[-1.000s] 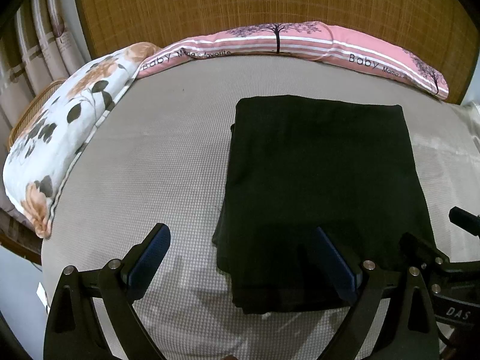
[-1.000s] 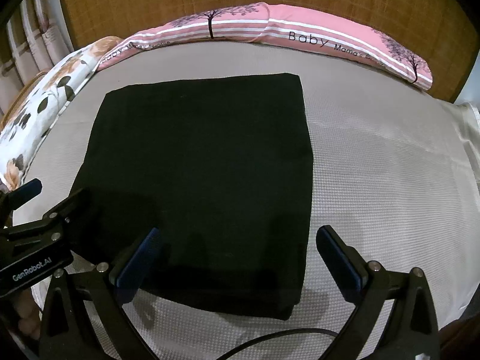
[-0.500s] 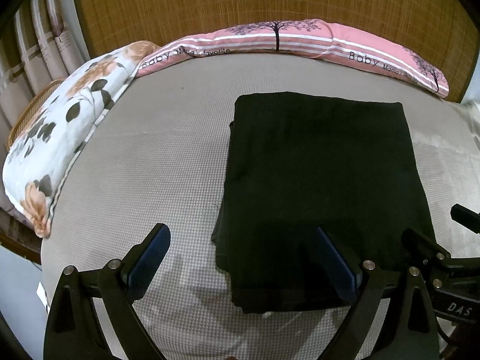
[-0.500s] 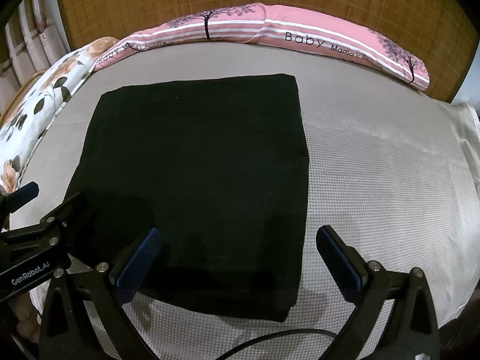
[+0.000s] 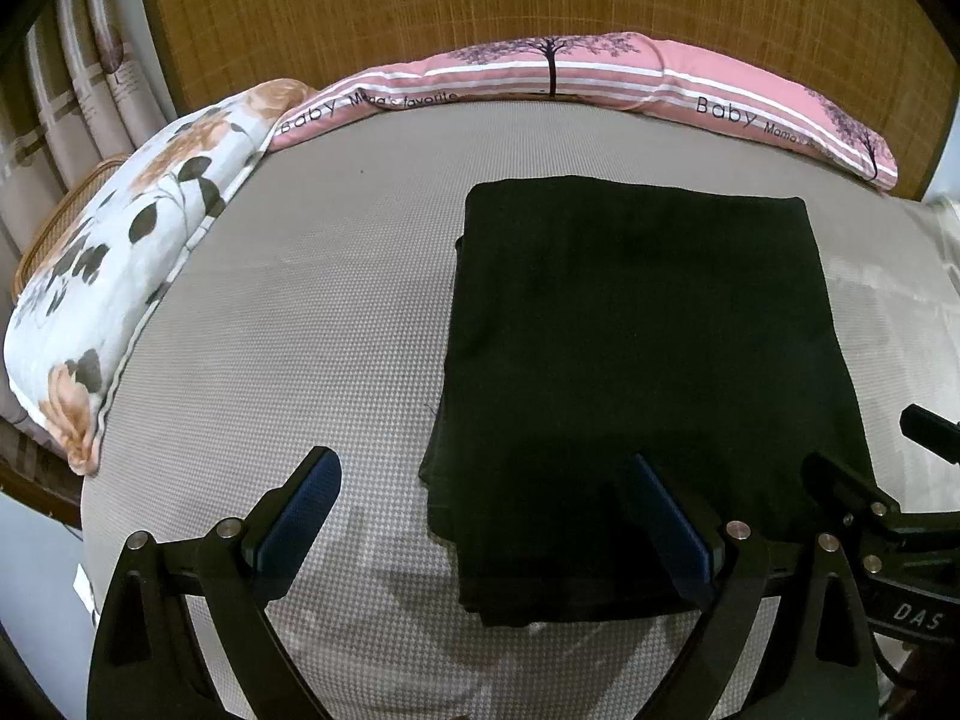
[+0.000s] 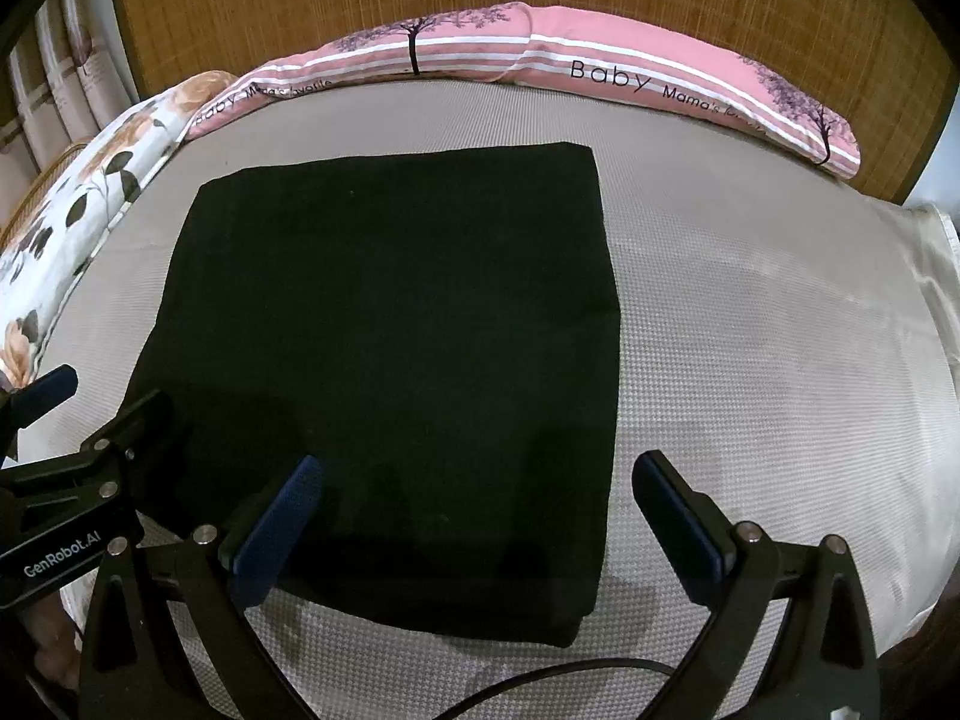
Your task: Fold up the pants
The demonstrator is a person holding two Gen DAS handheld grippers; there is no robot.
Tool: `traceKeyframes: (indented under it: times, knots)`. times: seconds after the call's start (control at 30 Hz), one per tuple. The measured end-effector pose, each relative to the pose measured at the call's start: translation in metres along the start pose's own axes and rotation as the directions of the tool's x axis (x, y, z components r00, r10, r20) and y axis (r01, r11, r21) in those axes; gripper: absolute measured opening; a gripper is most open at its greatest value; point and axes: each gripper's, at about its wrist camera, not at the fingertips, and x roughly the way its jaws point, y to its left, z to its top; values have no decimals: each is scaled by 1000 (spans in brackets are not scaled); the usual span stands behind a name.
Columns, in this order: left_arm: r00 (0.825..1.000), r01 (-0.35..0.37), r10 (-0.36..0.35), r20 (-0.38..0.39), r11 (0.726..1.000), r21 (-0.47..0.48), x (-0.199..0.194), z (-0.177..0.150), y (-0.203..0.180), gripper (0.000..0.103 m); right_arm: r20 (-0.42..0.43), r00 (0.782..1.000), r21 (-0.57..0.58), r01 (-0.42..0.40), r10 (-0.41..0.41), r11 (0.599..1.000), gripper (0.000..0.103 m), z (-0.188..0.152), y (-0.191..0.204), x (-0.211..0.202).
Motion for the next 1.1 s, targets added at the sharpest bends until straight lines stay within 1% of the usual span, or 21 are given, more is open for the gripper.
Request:
traceKeyframes:
  times: [1.1]
  knots:
    - [1000,2,-2,-21,1000,5,6,1,1,96,-15,1000,5,-9,9,1000,102,0,1,3]
